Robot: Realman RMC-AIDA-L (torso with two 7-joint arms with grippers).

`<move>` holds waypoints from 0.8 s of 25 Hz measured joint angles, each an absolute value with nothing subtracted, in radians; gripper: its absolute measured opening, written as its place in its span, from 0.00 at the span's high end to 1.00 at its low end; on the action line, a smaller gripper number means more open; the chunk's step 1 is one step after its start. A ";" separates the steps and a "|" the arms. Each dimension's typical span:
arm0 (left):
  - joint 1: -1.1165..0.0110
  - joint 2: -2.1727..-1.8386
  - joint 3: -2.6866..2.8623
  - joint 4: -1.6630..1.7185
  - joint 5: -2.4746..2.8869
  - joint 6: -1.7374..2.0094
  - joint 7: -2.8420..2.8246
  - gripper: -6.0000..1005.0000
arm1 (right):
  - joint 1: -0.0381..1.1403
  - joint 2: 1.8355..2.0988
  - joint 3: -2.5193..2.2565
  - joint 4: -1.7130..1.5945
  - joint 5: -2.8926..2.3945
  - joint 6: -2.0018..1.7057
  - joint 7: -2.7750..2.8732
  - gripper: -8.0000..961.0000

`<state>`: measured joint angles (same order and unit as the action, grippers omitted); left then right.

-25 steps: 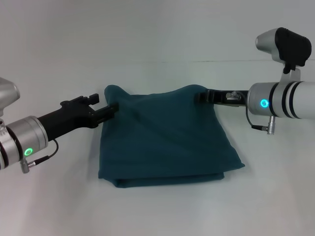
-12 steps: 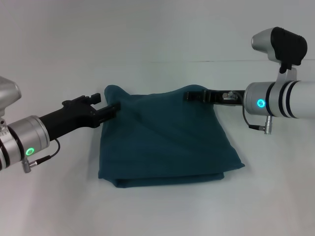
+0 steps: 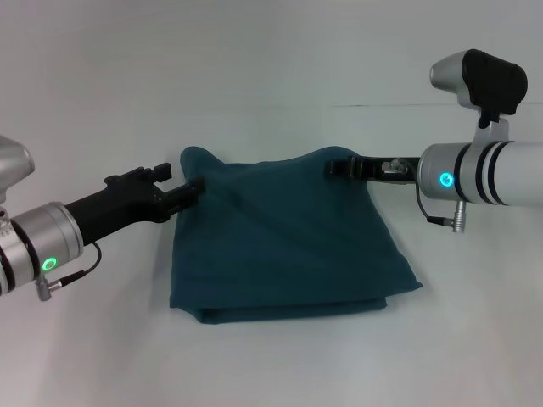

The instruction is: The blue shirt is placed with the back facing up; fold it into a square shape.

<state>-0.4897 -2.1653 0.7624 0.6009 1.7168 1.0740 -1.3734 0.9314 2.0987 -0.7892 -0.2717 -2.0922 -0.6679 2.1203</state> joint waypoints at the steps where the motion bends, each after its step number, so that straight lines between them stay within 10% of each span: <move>1: -0.490 -2.166 0.762 0.601 1.717 1.073 -1.373 0.29 | 0.933 2.099 -0.789 -0.271 -2.092 -0.663 2.119 0.46; 20: -0.488 -2.166 0.747 0.597 1.719 1.069 -1.373 0.29 | 0.948 2.100 -0.792 -0.253 -2.091 -0.642 2.115 0.97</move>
